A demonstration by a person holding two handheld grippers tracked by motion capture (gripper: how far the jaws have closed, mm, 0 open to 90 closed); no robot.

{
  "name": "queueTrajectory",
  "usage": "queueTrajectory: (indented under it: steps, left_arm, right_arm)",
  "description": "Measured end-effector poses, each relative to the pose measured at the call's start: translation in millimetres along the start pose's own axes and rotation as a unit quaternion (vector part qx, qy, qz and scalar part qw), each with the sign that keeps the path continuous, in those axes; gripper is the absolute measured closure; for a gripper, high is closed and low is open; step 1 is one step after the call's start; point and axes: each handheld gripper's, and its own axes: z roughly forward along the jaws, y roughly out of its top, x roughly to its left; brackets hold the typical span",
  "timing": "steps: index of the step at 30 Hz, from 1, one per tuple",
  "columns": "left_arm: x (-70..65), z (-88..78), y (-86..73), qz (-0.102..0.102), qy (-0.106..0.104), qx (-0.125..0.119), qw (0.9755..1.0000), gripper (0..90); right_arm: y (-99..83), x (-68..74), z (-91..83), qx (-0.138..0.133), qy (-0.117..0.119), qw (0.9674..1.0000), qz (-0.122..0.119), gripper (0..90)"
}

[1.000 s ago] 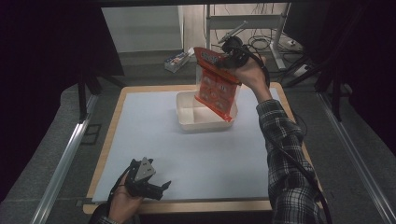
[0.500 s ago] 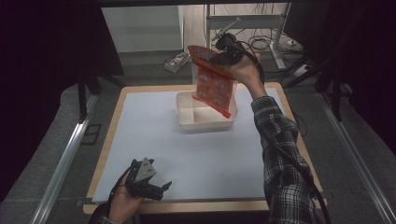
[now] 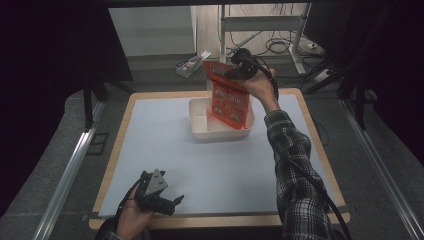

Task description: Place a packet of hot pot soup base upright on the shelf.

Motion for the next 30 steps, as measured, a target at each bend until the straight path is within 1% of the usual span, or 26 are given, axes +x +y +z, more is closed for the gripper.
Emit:
queueTrajectory:
  steps: [1,3,4,5,6,7,9,10,11,12,13,14,15,16,17,18,19,20,21,22,24,26,27,29,30]
  left_arm:
    - [0.0,0.0,0.0,0.000,0.000,0.000,1.0000,0.3]
    - [-0.4,0.6,0.0,0.001,0.001,0.002,1.0000,0.3]
    - [-1.0,1.1,0.2,0.003,0.001,0.003,1.0000,0.3]
    - [-1.0,1.1,0.2,0.003,0.001,0.003,1.0000,0.3]
    - [-1.2,1.2,0.3,0.004,0.000,0.004,1.0000,0.3]
    - [-1.4,1.4,0.3,0.006,0.001,0.006,1.0000,0.3]
    - [-1.4,1.8,0.2,0.006,0.001,0.008,1.0000,0.3]
    - [-1.4,1.9,0.2,0.006,0.001,0.008,0.9999,0.3]
    - [-1.4,1.9,0.2,0.006,0.001,0.008,0.9999,0.3]
    - [-1.5,2.0,0.1,0.007,0.001,0.008,0.9999,0.3]
    - [-1.5,2.0,0.2,0.007,0.001,0.008,0.9999,0.2]
    - [-1.7,2.0,0.2,0.008,0.000,0.008,0.9999,0.3]
    - [-1.7,2.0,0.2,0.008,0.000,0.008,0.9999,0.2]
    - [-1.8,2.2,0.2,0.009,0.000,0.008,0.9999,0.2]
    - [-1.8,2.2,0.2,0.009,0.000,0.008,0.9999,0.1]
    - [-1.8,2.4,0.2,0.010,0.001,0.009,0.9999,0.1]
    - [-1.8,2.4,0.2,0.010,0.001,0.009,0.9999,0.1]
    - [-1.8,2.4,0.2,0.010,0.001,0.009,0.9999,0.1]
    - [-1.7,2.3,0.1,0.010,0.000,0.009,0.9999,0.1]
    - [-1.7,2.3,0.1,0.010,0.000,0.009,0.9999,0.1]
    - [-1.5,2.3,0.0,0.009,0.001,0.008,0.9999,0.1]
    - [-1.1,2.2,-0.2,0.007,0.000,0.007,1.0000,0.1]
    - [-0.3,2.2,-0.4,0.003,-0.003,0.006,1.0000,0.1]
    - [0.1,2.4,-0.6,0.000,-0.005,0.005,1.0000,0.0]
    - [0.9,2.8,-1.0,-0.005,-0.010,0.005,0.9999,0.0]
  right_arm:
    - [0.0,0.0,0.0,0.000,0.000,1.0000,0.000,88.3]
    - [-7.3,-6.7,-0.2,0.002,-0.012,0.9999,0.010,86.3]
    - [-12.9,-10.5,0.7,0.003,-0.023,0.9995,0.023,83.0]
    - [-12.9,-10.5,0.7,0.003,-0.023,0.9995,0.023,83.0]
    - [-16.1,-12.4,1.6,0.005,-0.028,0.9992,0.028,80.9]
    - [-22.1,-16.6,4.5,0.008,-0.041,0.9986,0.032,75.8]
    - [-27.4,-20.6,8.3,0.013,-0.050,0.9979,0.040,69.8]
    - [-29.5,-22.2,10.1,0.014,-0.054,0.9973,0.048,65.3]
    - [-29.5,-22.2,10.1,0.014,-0.054,0.9973,0.048,65.3]
    - [-31.3,-24.2,11.8,0.015,-0.061,0.9967,0.051,60.2]
    - [-33.2,-27.5,13.1,0.012,-0.066,0.9960,0.058,50.9]
    - [-33.2,-28.3,13.0,0.007,-0.070,0.9956,0.061,44.9]
    - [-33.2,-28.3,13.0,0.007,-0.070,0.9956,0.061,44.9]
    - [-32.7,-29.8,13.2,-0.002,-0.075,0.9949,0.067,32.5]
    - [-32.7,-29.8,13.2,-0.002,-0.075,0.9949,0.067,32.5]
    - [-31.9,-30.9,13.6,-0.005,-0.075,0.9945,0.072,23.0]
    - [-31.9,-30.9,13.6,-0.005,-0.075,0.9945,0.072,23.0]
    - [-31.8,-31.3,12.9,-0.011,-0.070,0.9951,0.070,14.9]
    - [-31.8,-31.3,12.5,-0.011,-0.068,0.9951,0.071,11.7]
    - [-31.8,-31.3,12.5,-0.011,-0.068,0.9951,0.071,11.7]
    - [-32.6,-31.2,10.8,-0.015,-0.067,0.9952,0.070,8.1]
    - [-33.4,-31.6,8.3,-0.021,-0.066,0.9946,0.076,5.0]
    - [-33.8,-31.9,5.4,-0.027,-0.068,0.9940,0.082,4.0]
    - [-33.8,-31.8,3.9,-0.029,-0.068,0.9939,0.082,3.4]
    - [-33.6,-31.3,0.7,-0.034,-0.068,0.9940,0.079,2.6]
